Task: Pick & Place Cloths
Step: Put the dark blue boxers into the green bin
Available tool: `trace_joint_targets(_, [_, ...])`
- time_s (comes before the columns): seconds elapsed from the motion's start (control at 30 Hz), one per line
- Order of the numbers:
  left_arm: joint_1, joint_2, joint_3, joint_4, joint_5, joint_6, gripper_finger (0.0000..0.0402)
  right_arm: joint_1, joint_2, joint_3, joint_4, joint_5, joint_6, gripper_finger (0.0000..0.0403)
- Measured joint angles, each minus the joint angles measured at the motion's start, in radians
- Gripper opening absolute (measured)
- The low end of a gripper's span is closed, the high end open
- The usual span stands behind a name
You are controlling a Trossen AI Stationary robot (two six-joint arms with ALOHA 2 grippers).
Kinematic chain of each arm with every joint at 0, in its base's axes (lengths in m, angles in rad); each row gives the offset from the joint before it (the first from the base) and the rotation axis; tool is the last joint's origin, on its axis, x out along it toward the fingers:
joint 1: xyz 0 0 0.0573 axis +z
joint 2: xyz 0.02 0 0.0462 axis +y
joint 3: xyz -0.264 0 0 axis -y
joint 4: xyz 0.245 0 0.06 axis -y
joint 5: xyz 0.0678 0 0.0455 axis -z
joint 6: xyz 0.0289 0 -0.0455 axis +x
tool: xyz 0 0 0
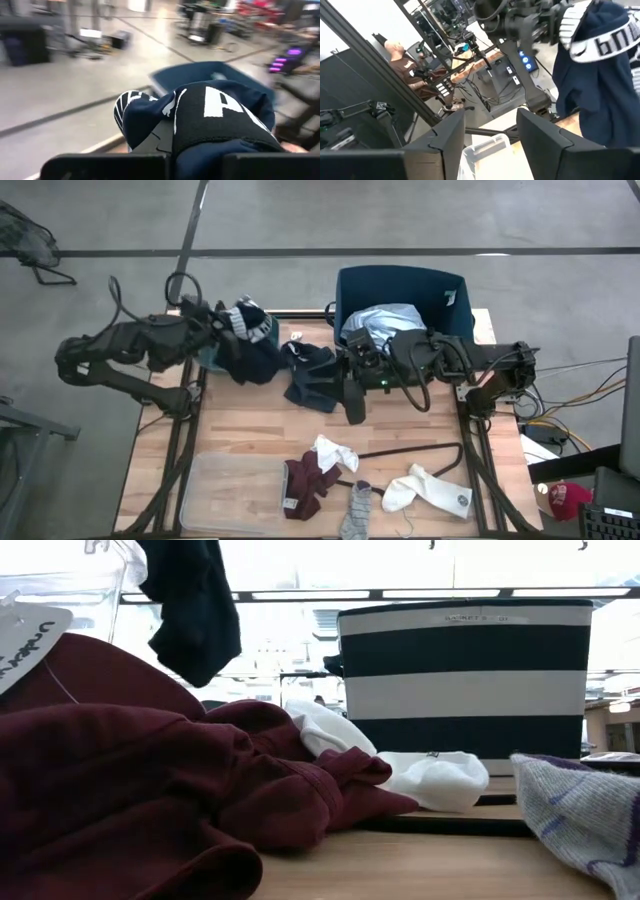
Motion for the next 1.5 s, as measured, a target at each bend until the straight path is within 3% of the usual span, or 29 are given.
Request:
trace_joint_targets(0.43, [0.303,0.011,-0.003,-0.059,-0.022,0.164,0.0018,0.0,0.0,-0.001,0.0,0.0,0.004,0.0181])
trace_joint_targets(0.6, [0.409,0.036,-0.035,-0.12,0.055,0.142,0.0024,0.0,0.0,-0.001,0.0,-0.001,0.005,0.0167])
trace_joint_targets(1.1, [0.49,0.097,-0.199,-0.138,0.235,0.057,0.0031,0.0,0.001,-0.001,0.001,-0.001,0.007,0.0175])
trace_joint_targets(1.23, [0.51,0.106,-0.199,-0.137,0.302,0.035,0.0065,0.0,0.001,-0.001,0.001,-0.001,0.017,0.018])
trace_joint_targets(1.5, [0.513,0.093,-0.194,-0.152,0.326,-0.022,0.0186,0.0,0.001,-0.007,0.001,0.0,0.018,0.0181])
